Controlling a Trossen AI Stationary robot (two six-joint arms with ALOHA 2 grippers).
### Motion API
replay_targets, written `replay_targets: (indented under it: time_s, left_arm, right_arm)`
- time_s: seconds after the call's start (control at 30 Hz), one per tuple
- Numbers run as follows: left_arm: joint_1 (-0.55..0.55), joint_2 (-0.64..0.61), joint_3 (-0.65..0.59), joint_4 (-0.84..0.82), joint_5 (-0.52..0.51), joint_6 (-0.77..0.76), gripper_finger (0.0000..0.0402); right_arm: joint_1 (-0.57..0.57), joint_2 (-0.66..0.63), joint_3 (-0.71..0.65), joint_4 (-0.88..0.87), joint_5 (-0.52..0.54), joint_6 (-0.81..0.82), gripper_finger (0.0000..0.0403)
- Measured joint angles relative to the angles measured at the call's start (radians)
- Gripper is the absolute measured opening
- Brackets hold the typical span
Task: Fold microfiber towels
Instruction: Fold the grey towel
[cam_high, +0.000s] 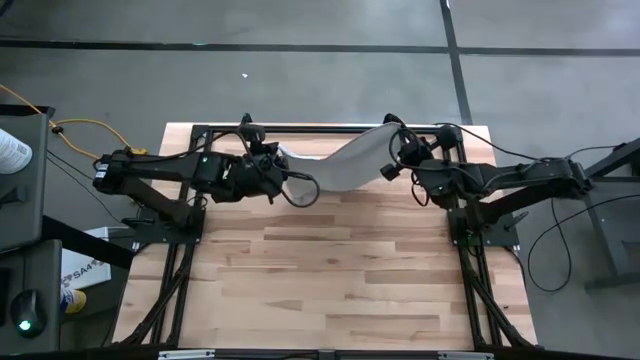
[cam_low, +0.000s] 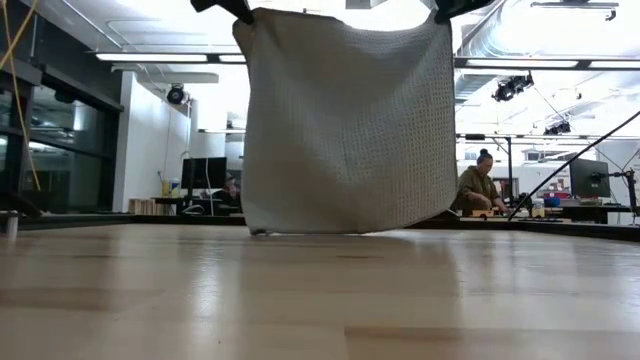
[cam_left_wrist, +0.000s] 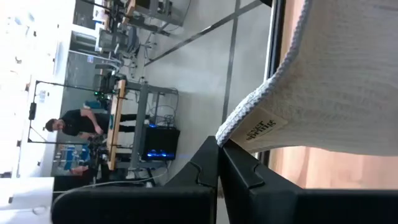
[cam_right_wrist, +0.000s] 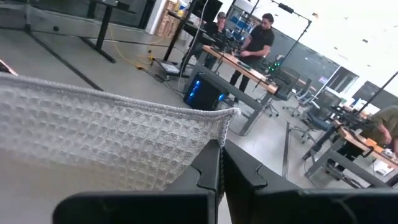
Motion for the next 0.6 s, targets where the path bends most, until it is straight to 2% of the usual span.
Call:
replay_targets:
  time_s: [0.23, 0.33, 0.6]
  left_arm:
    - [0.045, -0.008, 0.0, 0.139, -0.075, 0.129, 0.0]
    - [0.046, -0.013, 0.002, 0.13, -0.066, 0.123, 0.0]
    - [0.046, -0.022, 0.001, 0.071, -0.055, 0.108, 0.0]
  right_arm:
    - [-0.044, 0.0, 0.0, 0.159, -0.046, -0.133, 0.0004]
    - [-0.047, 0.0, 0.0, 0.174, -0.077, -0.144, 0.0004]
    - [-0.063, 0.0, 0.0, 0.173, -0.071, -0.163, 0.0004]
